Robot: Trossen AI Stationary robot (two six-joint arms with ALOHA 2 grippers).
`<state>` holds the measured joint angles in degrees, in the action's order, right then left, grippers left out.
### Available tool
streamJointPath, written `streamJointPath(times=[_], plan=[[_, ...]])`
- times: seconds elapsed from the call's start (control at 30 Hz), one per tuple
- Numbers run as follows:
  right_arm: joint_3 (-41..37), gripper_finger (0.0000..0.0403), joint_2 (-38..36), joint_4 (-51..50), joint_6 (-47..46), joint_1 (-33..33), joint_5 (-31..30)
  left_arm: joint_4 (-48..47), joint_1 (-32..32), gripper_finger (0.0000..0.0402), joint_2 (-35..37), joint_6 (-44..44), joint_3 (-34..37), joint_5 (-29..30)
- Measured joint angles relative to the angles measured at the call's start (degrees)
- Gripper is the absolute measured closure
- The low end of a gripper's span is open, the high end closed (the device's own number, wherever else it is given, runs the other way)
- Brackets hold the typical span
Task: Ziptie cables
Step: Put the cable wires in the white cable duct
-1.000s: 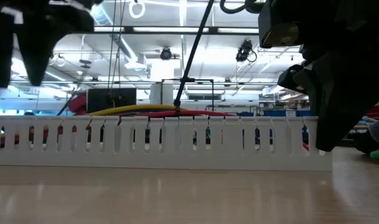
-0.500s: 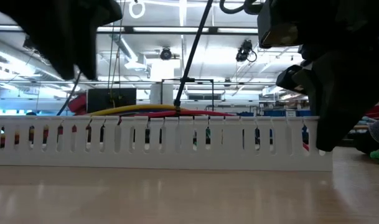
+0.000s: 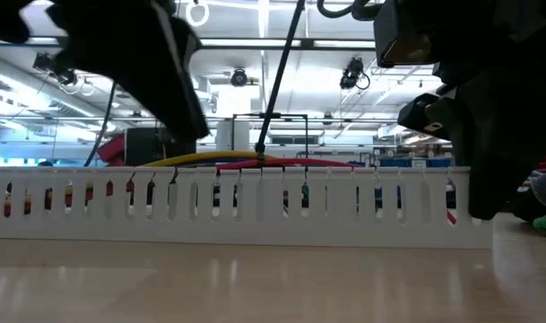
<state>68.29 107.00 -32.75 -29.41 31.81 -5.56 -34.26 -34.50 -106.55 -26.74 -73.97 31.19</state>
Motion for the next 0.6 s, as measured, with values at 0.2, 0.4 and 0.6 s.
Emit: streamJointPath(times=[0.2,0.4,0.6], plan=[[-0.01,0.0403,0.0,0.2,-0.27,-0.04,0.39,0.26,-0.02,0.0239,-0.1,1.97,-0.05,-0.65],[-0.04,0.0403,0.0,0.25,-0.31,-0.35,0.48,0.4,0.02,0.0239,-0.97,2.58,0.06,-0.78],[-0.04,0.0403,0.02,0.39,-0.33,-0.68,1.11,0.14,0.07,0.0251,-0.97,2.54,0.06,1.56]])
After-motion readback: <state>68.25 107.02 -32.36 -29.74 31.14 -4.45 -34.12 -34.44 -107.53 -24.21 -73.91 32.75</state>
